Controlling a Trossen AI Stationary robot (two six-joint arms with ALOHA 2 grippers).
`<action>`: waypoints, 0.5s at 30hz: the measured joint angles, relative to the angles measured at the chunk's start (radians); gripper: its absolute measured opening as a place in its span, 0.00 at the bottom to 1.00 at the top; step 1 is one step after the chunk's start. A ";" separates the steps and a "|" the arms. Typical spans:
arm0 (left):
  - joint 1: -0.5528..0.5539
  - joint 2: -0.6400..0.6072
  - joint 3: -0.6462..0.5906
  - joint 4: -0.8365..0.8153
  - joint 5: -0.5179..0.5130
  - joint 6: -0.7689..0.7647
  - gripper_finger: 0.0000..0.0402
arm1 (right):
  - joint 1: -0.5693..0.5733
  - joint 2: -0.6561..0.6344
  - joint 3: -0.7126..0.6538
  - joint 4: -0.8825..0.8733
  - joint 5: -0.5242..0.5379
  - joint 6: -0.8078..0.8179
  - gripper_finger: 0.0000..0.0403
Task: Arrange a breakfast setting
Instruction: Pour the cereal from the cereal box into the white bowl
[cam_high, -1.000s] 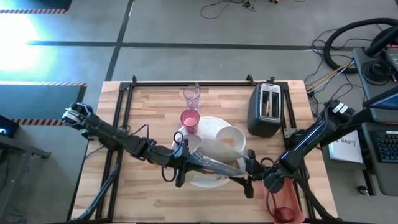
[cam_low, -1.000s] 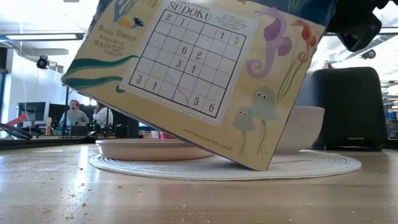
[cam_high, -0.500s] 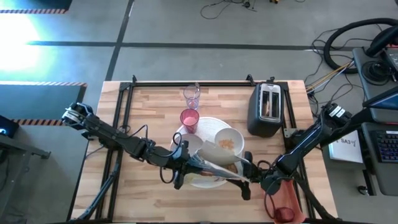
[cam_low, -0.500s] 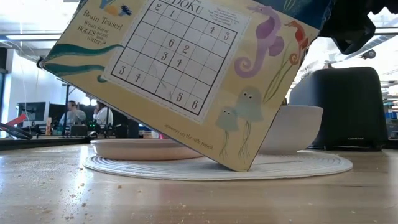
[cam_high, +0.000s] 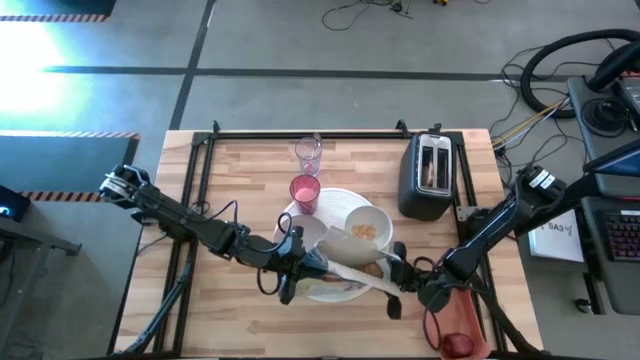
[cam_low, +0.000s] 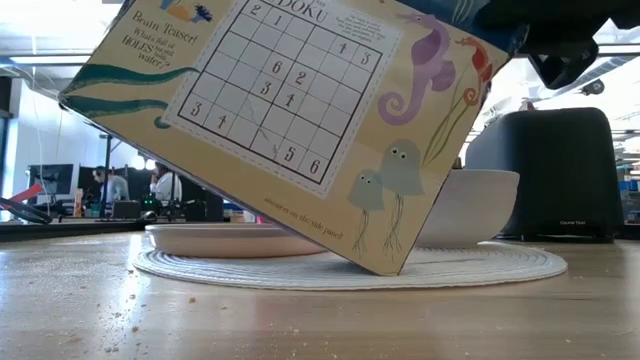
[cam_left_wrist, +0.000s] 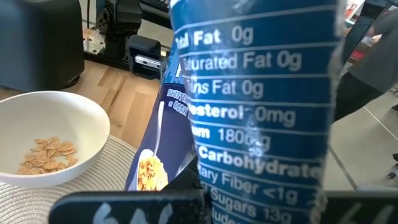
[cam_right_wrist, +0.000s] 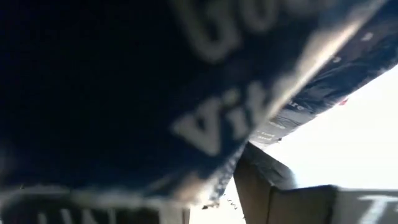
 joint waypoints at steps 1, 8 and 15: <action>0.000 0.000 0.000 0.000 0.000 0.000 0.00 | -0.002 0.000 0.000 0.000 0.000 0.000 0.17; 0.000 0.000 -0.001 0.002 0.007 -0.002 0.00 | -0.008 -0.001 0.000 0.005 -0.005 -0.020 0.16; 0.002 -0.007 -0.001 -0.007 0.043 -0.045 0.00 | -0.009 -0.029 0.006 -0.001 -0.019 -0.051 0.10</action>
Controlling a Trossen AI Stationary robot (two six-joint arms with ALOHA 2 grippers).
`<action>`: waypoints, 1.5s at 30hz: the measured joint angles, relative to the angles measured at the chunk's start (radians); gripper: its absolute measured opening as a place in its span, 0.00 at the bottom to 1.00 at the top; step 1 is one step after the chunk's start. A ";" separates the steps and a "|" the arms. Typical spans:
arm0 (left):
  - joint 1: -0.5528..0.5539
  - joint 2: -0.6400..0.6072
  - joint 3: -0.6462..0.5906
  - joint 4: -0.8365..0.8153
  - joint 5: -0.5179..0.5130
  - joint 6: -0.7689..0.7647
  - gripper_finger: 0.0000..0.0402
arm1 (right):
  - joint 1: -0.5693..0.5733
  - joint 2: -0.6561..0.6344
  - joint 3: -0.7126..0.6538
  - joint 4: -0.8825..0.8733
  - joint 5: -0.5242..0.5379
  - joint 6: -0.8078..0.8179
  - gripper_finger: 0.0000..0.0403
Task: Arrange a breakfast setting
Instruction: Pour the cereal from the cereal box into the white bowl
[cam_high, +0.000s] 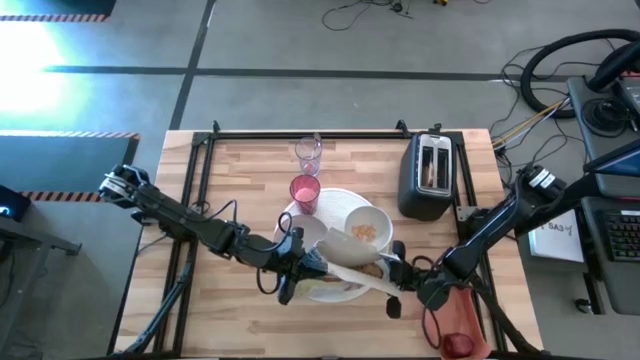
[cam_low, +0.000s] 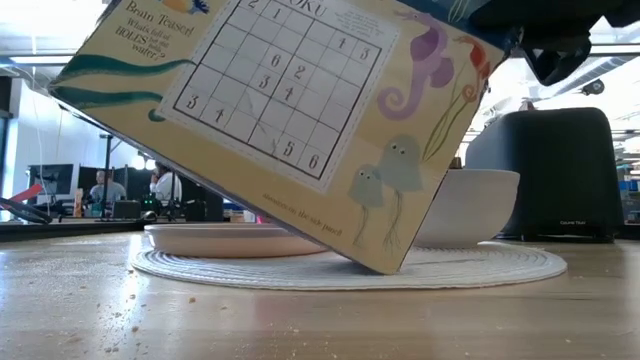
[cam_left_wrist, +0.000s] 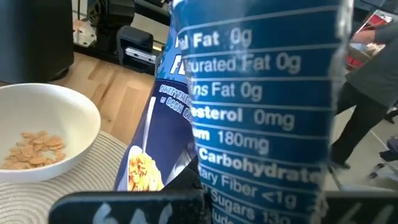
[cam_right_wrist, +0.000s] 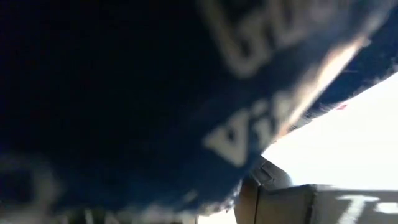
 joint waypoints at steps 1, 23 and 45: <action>0.000 -0.002 0.000 -0.001 0.003 -0.002 0.00 | -0.001 -0.008 0.000 -0.001 -0.009 -0.010 0.10; -0.004 -0.129 0.001 -0.124 0.161 -0.012 0.04 | 0.003 -0.164 0.209 -0.421 -0.156 0.113 0.08; -0.006 -0.126 0.005 -0.111 0.142 0.063 0.00 | -0.012 0.011 0.494 -0.637 -0.068 -0.094 0.40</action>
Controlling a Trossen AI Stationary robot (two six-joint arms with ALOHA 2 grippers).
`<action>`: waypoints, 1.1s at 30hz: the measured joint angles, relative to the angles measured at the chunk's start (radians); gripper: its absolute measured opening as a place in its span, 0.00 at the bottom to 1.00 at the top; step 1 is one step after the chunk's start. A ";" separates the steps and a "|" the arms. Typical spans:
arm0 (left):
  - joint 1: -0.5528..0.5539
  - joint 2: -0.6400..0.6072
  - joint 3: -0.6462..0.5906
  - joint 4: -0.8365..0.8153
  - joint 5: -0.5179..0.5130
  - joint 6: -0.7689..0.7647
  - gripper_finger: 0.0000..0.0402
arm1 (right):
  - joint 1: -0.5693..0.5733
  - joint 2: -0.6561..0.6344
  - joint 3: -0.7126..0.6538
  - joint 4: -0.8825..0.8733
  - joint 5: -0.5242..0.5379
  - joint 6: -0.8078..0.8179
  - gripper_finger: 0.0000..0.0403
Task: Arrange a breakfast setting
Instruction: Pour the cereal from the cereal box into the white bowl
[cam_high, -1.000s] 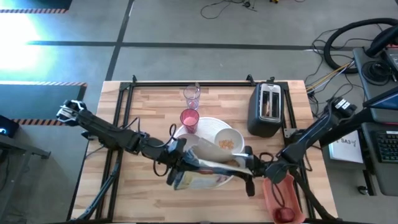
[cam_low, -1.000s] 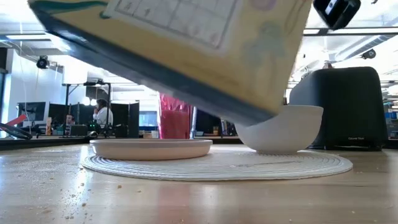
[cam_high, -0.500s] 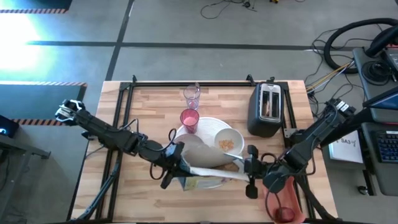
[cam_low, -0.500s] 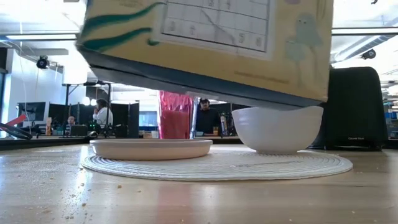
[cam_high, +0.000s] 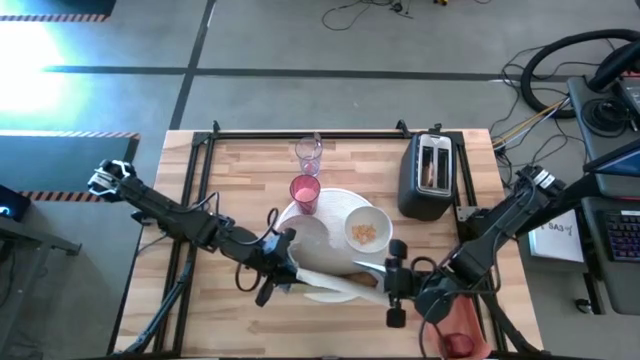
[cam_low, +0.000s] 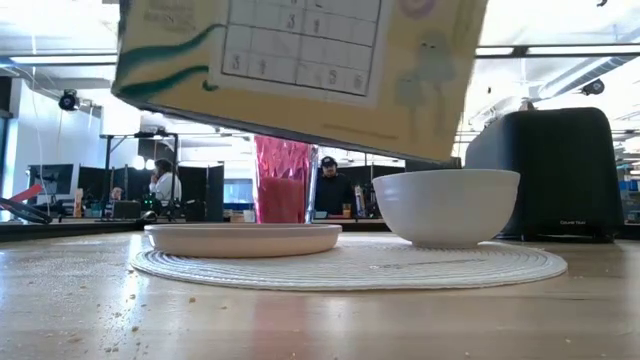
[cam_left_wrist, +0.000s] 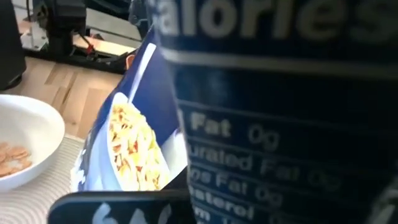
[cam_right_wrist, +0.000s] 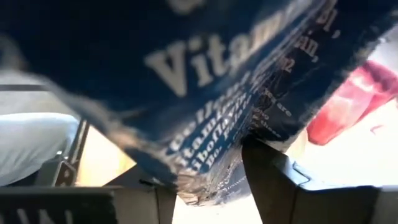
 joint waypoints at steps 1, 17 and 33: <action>0.000 0.000 0.000 0.006 0.002 0.002 0.00 | -0.003 0.004 -0.002 0.014 0.008 -0.018 0.41; 0.004 -0.004 0.000 0.028 0.056 -0.028 0.00 | -0.012 0.018 0.012 0.012 0.019 -0.128 0.06; 0.002 -0.067 0.001 -0.084 0.137 -0.017 0.35 | -0.020 -0.011 0.035 -0.165 -0.082 0.078 0.06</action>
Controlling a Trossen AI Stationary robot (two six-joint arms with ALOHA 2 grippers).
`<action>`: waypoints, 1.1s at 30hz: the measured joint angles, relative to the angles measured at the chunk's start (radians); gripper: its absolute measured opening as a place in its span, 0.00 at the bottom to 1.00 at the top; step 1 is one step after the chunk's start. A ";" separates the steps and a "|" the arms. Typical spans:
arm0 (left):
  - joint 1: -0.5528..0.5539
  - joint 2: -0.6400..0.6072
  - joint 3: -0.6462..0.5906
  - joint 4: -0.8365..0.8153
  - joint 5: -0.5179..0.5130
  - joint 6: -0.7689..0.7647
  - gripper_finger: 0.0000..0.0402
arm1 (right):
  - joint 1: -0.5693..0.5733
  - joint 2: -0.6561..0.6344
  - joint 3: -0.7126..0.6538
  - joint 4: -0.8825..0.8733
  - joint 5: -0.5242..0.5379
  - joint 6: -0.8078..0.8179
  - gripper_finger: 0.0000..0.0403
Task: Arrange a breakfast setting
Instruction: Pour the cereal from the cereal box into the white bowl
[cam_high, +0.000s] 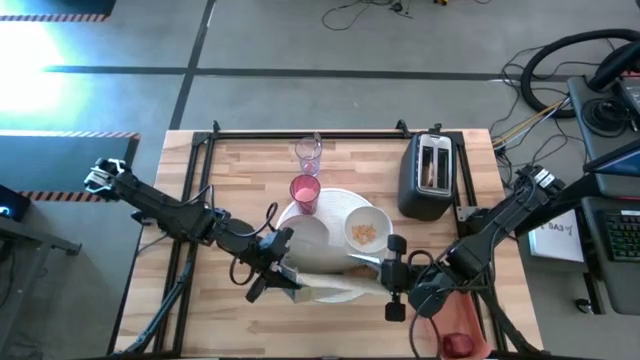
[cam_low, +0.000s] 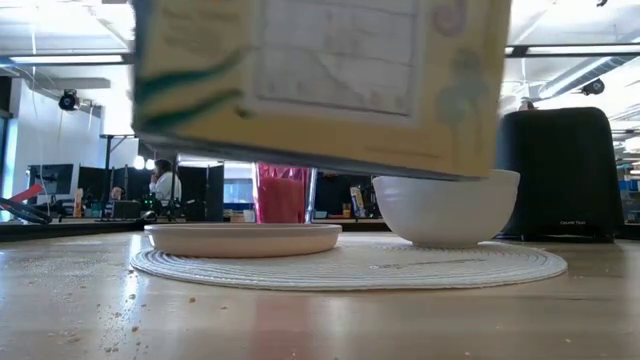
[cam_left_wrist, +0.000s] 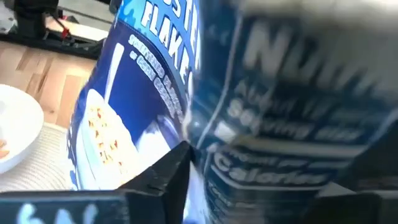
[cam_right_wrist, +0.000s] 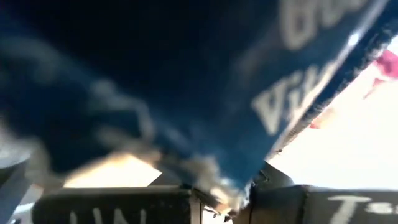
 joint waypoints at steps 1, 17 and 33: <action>0.000 -0.002 0.000 -0.007 0.003 -0.005 0.37 | -0.001 -0.001 0.010 -0.031 -0.003 0.022 0.06; -0.003 -0.014 0.002 -0.145 0.128 -0.071 0.41 | 0.000 -0.009 0.284 -0.588 -0.163 0.528 0.05; 0.002 0.003 0.002 -0.202 -0.210 0.002 0.41 | 0.001 -0.010 0.393 -0.861 -0.395 0.865 0.05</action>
